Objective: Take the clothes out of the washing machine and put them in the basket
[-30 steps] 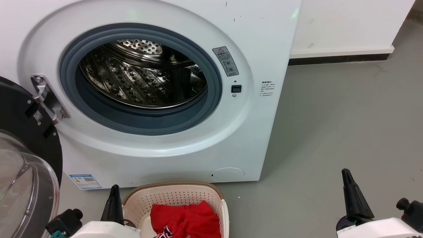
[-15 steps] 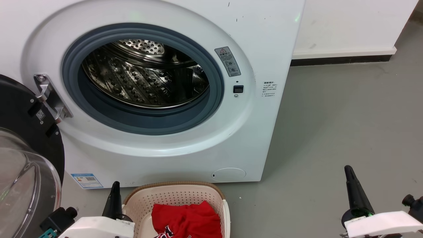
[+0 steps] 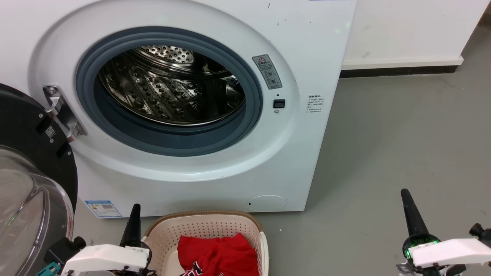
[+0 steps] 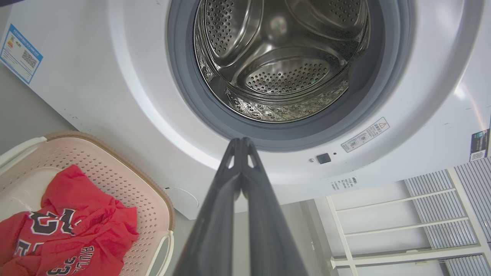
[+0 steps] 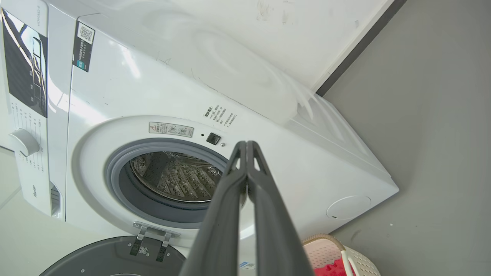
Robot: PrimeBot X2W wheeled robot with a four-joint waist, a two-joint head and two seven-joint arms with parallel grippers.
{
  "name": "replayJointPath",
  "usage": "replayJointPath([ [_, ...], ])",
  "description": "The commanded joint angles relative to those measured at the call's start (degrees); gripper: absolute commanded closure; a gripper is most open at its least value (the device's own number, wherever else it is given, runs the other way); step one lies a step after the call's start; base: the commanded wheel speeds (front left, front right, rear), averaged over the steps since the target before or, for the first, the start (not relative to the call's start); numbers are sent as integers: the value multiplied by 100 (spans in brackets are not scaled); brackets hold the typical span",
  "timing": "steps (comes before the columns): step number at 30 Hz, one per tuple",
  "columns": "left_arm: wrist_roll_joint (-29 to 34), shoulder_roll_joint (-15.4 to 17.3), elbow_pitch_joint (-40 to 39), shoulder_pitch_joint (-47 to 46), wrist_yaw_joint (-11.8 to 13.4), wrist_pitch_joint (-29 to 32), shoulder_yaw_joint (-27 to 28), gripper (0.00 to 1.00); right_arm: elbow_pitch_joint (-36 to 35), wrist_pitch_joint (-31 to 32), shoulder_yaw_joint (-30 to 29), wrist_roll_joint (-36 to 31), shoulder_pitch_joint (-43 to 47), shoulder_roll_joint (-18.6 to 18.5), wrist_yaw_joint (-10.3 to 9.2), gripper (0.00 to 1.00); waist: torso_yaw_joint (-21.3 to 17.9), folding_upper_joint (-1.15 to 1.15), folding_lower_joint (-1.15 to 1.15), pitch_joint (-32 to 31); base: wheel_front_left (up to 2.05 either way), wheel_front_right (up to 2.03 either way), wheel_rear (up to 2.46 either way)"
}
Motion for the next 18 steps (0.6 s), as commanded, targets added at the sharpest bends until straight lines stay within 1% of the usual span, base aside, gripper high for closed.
replayJointPath([
  [1, -151, 17, -28, -134, -50, 28, 39, 100, -9, 25, -27, 171, -171, -34, -1, 100, 4, 0, 0, -1, 0, 0, 0],
  [18, -1145, 10, 95, -293, -218, 281, 130, 100, 226, 277, -136, 1184, -363, -28, -1, 100, 55, 0, 0, -15, 0, 0, 0],
])
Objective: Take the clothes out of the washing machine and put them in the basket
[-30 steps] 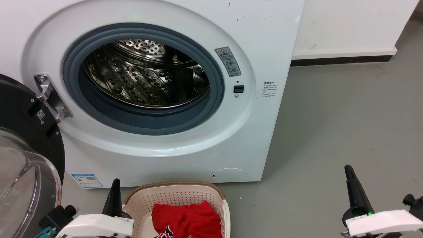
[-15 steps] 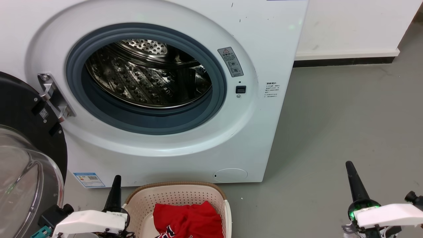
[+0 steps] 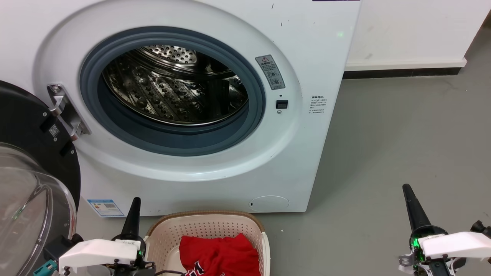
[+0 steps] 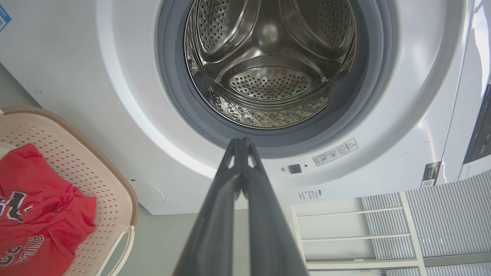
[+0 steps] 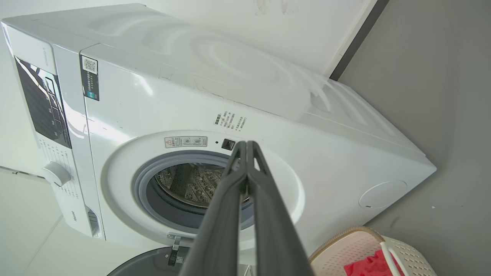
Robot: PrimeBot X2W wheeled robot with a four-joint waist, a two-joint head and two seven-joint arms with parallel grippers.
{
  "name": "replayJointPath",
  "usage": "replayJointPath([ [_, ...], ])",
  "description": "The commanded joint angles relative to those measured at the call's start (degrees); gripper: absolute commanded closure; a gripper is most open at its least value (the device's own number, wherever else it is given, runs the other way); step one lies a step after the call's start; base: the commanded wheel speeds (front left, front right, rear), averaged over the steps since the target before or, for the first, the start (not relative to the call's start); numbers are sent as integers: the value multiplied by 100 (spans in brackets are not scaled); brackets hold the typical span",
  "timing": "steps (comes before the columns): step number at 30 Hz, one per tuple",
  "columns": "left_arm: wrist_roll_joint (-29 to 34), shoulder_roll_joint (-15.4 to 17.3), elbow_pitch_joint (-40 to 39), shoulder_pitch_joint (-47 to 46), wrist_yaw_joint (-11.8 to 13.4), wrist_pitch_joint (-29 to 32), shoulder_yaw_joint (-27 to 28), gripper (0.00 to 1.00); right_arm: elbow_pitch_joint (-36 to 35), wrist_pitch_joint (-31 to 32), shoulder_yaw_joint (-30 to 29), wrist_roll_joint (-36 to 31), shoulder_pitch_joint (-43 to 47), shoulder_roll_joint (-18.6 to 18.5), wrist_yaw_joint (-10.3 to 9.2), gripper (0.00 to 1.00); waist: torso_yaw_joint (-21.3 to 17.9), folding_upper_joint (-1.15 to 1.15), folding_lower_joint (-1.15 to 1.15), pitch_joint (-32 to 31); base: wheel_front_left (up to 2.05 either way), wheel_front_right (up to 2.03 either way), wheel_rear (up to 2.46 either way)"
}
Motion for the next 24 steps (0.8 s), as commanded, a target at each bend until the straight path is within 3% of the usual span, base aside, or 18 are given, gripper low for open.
replayJointPath([
  [1, -140, 9, -10, -122, -45, 43, 24, 100, 8, 28, -21, 159, -142, -25, 1, 100, 4, 0, 0, -1, 0, 0, 0],
  [24, -1210, -16, 127, -301, -228, 333, 148, 100, 269, 316, -162, 1244, -362, 3, 0, 100, 70, 0, 0, -19, 0, 0, 0],
])
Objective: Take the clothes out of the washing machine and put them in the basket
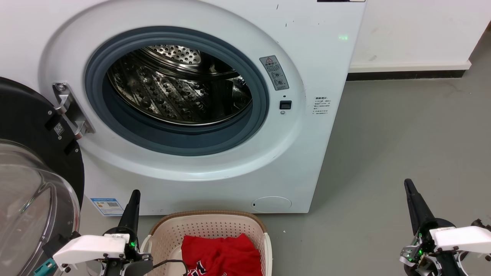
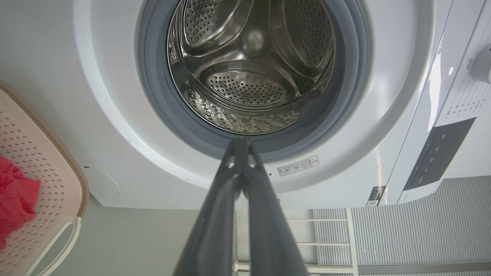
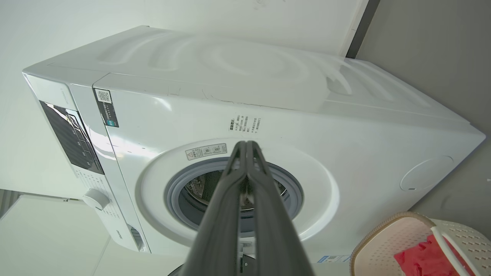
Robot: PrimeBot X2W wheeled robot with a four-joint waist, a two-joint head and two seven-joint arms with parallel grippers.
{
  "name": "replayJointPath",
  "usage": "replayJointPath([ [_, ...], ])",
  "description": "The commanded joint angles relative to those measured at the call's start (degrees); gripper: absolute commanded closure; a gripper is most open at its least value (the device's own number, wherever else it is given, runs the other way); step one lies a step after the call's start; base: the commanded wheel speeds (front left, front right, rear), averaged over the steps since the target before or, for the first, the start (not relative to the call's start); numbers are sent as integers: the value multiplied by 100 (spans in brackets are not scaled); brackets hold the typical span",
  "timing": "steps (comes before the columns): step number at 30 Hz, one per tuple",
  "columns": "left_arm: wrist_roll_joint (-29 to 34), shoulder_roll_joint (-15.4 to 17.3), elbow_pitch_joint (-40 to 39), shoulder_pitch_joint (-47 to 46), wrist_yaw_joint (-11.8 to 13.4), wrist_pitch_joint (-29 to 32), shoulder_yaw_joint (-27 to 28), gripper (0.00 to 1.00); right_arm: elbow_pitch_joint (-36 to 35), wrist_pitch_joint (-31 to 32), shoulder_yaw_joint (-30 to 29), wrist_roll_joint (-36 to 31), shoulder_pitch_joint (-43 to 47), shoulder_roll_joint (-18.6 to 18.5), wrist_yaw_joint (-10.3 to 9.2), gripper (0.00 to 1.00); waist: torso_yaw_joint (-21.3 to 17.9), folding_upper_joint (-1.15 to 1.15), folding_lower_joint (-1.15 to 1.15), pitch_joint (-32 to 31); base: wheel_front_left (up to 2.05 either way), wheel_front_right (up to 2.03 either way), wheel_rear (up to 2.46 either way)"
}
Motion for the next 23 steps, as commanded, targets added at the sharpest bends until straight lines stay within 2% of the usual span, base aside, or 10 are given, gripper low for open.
replayJointPath([
  [1, -86, -9, 4, -110, -27, 42, 20, 100, 20, 26, -16, 90, -133, -2, 0, 100, 2, 0, 0, -1, 0, 0, 0],
  [23, -853, -41, 106, -212, -162, 266, 130, 100, 212, 258, -139, 874, -272, 35, 0, 100, 61, 0, 0, -17, 0, 0, 0],
])
